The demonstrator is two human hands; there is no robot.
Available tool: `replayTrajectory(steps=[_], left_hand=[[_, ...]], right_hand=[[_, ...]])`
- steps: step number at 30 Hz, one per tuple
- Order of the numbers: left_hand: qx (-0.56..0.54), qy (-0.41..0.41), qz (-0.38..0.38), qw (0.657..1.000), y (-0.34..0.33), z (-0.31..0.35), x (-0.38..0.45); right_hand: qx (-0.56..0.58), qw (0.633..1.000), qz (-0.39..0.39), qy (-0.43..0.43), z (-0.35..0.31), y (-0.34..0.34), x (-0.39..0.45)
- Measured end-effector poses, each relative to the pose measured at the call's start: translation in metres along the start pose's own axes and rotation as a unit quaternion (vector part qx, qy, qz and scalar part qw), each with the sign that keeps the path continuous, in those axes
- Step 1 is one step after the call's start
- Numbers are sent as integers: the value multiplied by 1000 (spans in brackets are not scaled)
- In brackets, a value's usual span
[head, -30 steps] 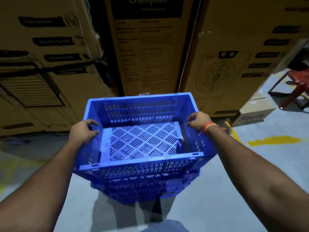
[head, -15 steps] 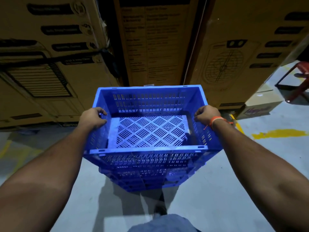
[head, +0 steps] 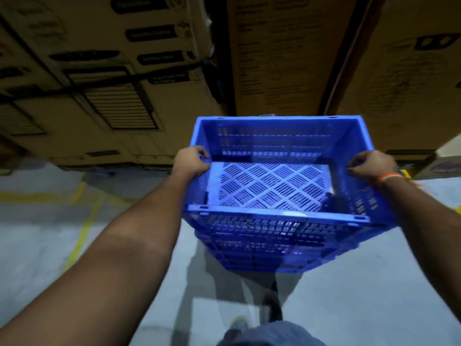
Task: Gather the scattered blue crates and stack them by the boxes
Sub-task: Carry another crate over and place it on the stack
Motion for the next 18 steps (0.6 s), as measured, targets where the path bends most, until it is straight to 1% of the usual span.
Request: replayTrajectory(steps=[6,12,18], left_hand=[[-21,9,2,1000,-2,0,-5],[-35,17,-4,999,-4,-2,-13],[-13,29,-20,999,-2,-8,-26]], right_hand=[[-21,1000,-11,20,-3,4,5],[-18,1000,-16,19,-6,7,-1],[-19,999,-25,30,-8,5,1]])
Point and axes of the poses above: each hand's wrist, its own x-axis towards the middle knuckle, its own y-axis out of the back of the hand, z = x × y, the point moved 9 cm from there along x, towards the middle knuckle, and after that the axes turned 13 degrees about y, right-handed, at the moved point
